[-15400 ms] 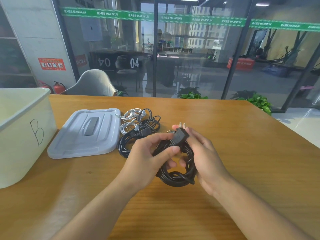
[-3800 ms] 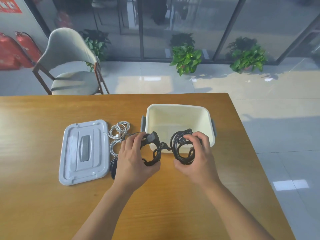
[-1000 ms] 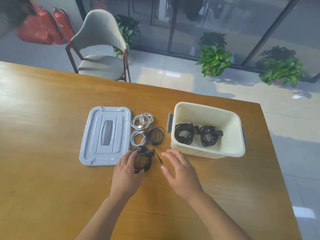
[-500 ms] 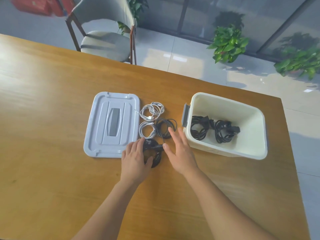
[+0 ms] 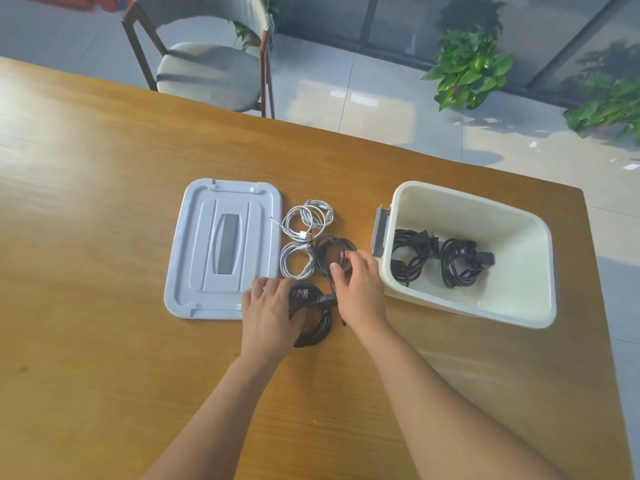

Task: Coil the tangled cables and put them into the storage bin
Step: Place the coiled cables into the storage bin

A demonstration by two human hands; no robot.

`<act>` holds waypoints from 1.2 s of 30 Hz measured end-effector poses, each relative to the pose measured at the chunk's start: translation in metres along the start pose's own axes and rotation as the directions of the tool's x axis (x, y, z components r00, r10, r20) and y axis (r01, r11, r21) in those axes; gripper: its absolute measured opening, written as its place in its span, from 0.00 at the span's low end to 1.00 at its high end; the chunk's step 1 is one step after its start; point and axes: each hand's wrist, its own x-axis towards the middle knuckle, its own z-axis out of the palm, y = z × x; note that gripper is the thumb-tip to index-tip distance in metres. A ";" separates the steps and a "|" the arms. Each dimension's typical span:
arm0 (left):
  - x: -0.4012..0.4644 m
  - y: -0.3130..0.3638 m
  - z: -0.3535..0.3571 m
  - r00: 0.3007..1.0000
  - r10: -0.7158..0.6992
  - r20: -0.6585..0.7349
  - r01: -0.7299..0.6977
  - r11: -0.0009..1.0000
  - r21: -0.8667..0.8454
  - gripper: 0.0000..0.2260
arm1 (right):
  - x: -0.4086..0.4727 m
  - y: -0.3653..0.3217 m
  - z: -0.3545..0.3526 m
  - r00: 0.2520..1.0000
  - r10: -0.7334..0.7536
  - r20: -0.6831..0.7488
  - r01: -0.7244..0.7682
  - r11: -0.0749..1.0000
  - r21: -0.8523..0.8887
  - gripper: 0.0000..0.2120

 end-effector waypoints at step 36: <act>-0.022 -0.038 -0.021 0.832 -0.467 0.298 0.447 0.249 -0.859 0.18 | -0.003 0.002 0.033 0.916 0.392 0.084 -0.365 0.728 0.580 0.11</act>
